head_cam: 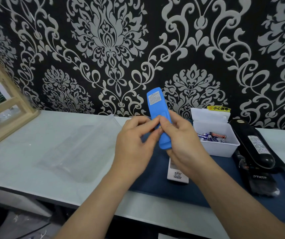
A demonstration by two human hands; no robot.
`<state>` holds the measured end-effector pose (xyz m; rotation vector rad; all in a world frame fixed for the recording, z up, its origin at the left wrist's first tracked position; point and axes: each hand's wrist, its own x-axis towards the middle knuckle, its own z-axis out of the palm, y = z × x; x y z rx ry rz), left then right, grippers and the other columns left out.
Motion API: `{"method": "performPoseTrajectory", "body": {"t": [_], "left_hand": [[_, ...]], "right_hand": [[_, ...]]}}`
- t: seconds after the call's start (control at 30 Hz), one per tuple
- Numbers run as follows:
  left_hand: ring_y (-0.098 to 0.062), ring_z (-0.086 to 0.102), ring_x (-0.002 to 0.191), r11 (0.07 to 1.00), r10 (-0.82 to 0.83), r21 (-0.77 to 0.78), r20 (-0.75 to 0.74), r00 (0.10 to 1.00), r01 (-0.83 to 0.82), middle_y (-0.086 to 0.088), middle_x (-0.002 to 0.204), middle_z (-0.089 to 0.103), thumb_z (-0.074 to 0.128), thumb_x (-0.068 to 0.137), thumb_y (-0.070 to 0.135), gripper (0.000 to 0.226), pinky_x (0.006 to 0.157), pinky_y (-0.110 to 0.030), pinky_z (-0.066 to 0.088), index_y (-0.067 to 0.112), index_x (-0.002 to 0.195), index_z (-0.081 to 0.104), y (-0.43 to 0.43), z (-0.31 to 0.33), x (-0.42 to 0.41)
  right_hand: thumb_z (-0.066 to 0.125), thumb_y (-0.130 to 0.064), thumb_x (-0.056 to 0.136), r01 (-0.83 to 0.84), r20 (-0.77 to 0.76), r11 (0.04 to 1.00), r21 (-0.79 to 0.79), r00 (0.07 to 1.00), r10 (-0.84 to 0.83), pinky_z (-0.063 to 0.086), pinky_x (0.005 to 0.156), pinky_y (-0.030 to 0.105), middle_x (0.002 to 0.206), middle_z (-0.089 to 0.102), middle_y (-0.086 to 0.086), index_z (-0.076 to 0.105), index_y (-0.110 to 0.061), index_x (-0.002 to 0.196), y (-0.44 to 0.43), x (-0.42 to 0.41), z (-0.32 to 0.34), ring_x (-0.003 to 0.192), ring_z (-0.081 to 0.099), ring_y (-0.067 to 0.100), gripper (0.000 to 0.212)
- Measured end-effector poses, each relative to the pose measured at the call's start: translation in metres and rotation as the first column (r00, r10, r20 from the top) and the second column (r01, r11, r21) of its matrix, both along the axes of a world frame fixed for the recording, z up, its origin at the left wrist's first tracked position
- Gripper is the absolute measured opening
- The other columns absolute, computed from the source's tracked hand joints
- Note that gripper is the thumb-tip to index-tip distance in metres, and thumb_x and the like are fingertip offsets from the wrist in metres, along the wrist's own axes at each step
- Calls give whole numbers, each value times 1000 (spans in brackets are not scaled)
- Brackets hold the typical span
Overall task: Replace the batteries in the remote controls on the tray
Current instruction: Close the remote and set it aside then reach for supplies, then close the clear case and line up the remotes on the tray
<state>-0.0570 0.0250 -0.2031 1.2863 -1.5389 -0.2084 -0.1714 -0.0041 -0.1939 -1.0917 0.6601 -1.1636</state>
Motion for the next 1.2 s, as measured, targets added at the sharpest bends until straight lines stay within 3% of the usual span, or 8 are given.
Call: {"method": "performPoseTrajectory", "body": {"t": [0.2, 0.47, 0.53, 0.63, 0.73, 0.83, 0.97, 1.2], "left_hand": [[-29, 68, 93, 974, -13, 173, -599, 801, 145, -2, 89, 71, 64, 90, 11, 15, 83, -41, 57, 19, 101, 69, 0, 11, -2], [-18, 69, 75, 910, 29, 322, -677, 735, 260, -10, 88, 70, 66, 89, 17, 24, 60, -32, 54, 17, 113, 62, -6, 14, -5], [-13, 68, 68, 925, 43, 337, -558, 829, 178, -1, 81, 73, 68, 88, 18, 27, 62, -31, 55, 22, 114, 61, -7, 15, -3], [-9, 63, 64, 941, 180, 273, 94, 979, -199, 10, 73, 67, 69, 81, 30, 26, 62, -27, 51, 40, 103, 58, -6, 17, 10], [-25, 60, 78, 873, 192, 240, 630, 753, -424, 3, 83, 64, 60, 80, 36, 25, 59, -31, 40, 32, 104, 57, -5, 13, 15], [-30, 59, 89, 853, 30, 337, 729, 683, -398, -2, 97, 58, 52, 88, 40, 21, 62, -30, 34, 27, 104, 55, -5, -4, 0], [-27, 55, 91, 836, -132, 469, 675, 726, -284, 0, 91, 40, 41, 96, 44, 30, 73, -33, 44, 32, 118, 58, -9, -19, -8], [-30, 58, 97, 797, -78, 512, 615, 785, -322, -7, 114, 47, 47, 97, 37, 35, 84, -32, 44, 30, 131, 54, -14, -18, -2]], "right_hand": [[40, -9, 105, 28, -247, 978, -209, 966, -80, 60, 76, 30, 112, 70, 10, 58, -14, 123, -1, -6, 2, 94, 72, 20, 26], [39, -22, 106, -71, -278, 997, -14, 959, 65, 61, 66, 40, 109, 69, 10, 60, -25, 119, 5, -5, 0, 83, 72, 22, 25], [38, -31, 105, -54, -597, 984, -170, 800, -59, 59, 71, 43, 102, 65, 5, 59, -27, 116, 4, -10, -4, 86, 68, 24, 24], [38, -31, 102, -192, -853, 846, -497, 284, -437, 48, 80, 40, 95, 54, 1, 57, -18, 95, 2, -21, -1, 95, 58, 26, 25], [39, -28, 101, -260, -903, 875, -409, -20, -428, 42, 76, 36, 111, 55, 6, 55, -17, 107, 7, -27, 5, 104, 57, 30, 21], [46, -28, 100, -310, -927, 921, -237, -213, -310, 41, 82, 35, 127, 50, 12, 50, -15, 122, 13, -26, 0, 114, 52, 32, 26], [54, -25, 98, -404, -895, 880, -251, -248, -369, 37, 93, 33, 129, 50, 12, 46, -11, 128, 15, -26, -3, 115, 48, 29, 35], [52, -11, 93, -436, -955, 868, -240, -53, -290, 43, 93, 33, 129, 50, 9, 58, -12, 124, 8, -27, -11, 115, 50, 28, 31]]}}
